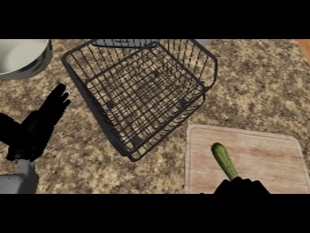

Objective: Pick the eggplant from the cutting board and place it in the tiered basket

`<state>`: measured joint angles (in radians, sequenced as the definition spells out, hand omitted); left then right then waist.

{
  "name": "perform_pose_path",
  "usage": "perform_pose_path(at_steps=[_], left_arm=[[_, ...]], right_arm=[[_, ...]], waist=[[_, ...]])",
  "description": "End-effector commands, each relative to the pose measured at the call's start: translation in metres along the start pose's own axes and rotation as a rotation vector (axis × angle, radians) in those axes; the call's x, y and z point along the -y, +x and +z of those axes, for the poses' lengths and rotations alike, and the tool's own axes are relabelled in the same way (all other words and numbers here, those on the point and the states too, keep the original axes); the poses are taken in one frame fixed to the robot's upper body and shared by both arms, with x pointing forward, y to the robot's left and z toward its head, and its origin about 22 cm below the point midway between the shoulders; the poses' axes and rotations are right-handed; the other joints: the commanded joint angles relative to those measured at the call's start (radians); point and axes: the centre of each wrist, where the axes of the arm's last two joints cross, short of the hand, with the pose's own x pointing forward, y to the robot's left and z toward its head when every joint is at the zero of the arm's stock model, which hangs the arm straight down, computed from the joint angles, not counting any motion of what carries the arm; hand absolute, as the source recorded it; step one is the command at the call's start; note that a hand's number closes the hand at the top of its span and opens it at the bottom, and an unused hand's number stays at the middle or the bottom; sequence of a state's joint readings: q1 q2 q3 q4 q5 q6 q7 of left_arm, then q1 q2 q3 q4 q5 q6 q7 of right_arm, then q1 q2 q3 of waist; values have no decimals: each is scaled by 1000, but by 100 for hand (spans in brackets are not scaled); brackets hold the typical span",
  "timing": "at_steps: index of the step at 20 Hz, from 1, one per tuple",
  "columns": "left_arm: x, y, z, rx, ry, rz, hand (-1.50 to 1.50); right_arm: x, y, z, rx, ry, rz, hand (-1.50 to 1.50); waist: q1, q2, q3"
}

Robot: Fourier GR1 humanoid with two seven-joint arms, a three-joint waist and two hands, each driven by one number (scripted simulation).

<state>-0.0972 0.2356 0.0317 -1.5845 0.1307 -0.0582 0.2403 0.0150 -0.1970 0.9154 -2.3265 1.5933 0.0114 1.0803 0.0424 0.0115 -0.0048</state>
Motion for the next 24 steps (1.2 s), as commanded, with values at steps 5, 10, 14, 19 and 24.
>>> perform_pose_path(at_steps=[5,10,14,19,24], left_arm=[[-4,5,-5,14,-1,-6,0],[3,0,-1,-6,-27,5,0],[1,2,-7,16,-22,-5,0],[13,7,-8,8,-45,-6,0],[10,-1,-7,7,-30,3,0]], right_arm=[[-21,34,-22,-189,20,-101,150],[-24,28,-33,-256,45,-107,150],[-55,35,-68,-290,26,-98,150],[-73,64,-104,-285,16,-36,150],[-94,83,-142,-304,-21,0,150]], waist=[[15,6,-2],[34,8,-1],[39,16,2],[33,0,3],[28,-1,3]])
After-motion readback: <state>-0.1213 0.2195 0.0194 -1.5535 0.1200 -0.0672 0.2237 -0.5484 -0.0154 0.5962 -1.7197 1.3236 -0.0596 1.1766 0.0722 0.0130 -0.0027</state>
